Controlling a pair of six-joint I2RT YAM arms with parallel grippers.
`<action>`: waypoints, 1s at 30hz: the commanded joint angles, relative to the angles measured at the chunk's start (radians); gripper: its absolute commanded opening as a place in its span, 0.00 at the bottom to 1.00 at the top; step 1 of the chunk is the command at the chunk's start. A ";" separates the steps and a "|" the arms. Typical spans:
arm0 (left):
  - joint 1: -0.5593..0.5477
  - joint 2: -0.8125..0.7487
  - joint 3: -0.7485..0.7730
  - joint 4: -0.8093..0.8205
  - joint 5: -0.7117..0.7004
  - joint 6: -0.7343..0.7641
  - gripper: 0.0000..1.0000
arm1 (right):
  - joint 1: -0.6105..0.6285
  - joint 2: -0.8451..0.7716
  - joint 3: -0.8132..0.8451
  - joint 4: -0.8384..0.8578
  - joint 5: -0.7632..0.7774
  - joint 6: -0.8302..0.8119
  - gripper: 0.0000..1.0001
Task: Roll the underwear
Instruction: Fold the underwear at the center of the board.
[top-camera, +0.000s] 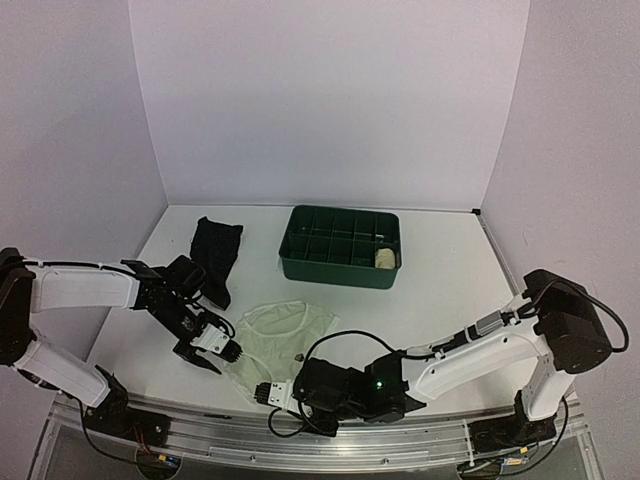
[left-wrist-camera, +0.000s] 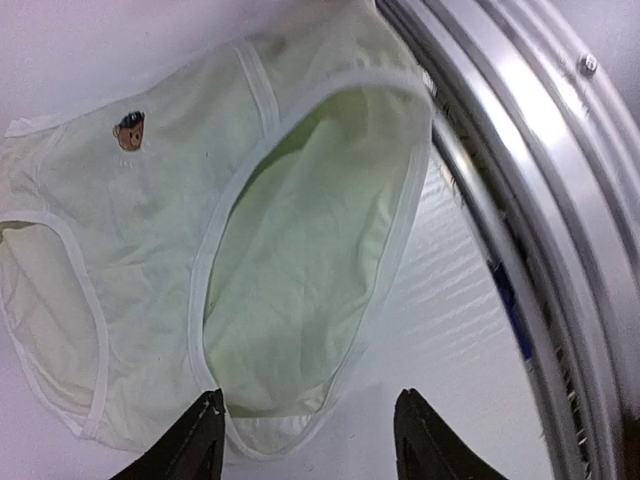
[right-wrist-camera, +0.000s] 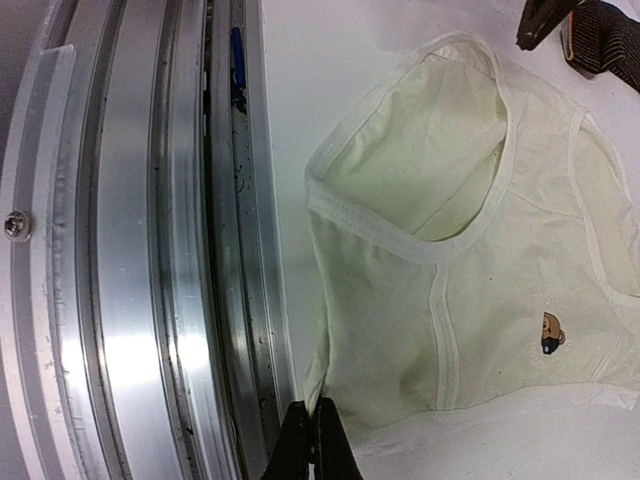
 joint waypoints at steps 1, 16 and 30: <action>0.023 0.041 -0.025 0.086 -0.149 0.150 0.55 | 0.002 -0.052 -0.016 0.024 -0.026 0.023 0.00; 0.020 0.060 -0.121 0.278 -0.140 0.358 0.41 | -0.017 -0.060 -0.018 0.024 -0.044 0.028 0.00; 0.021 -0.028 -0.201 0.405 -0.099 0.312 0.00 | -0.040 -0.101 -0.022 0.024 -0.081 0.042 0.00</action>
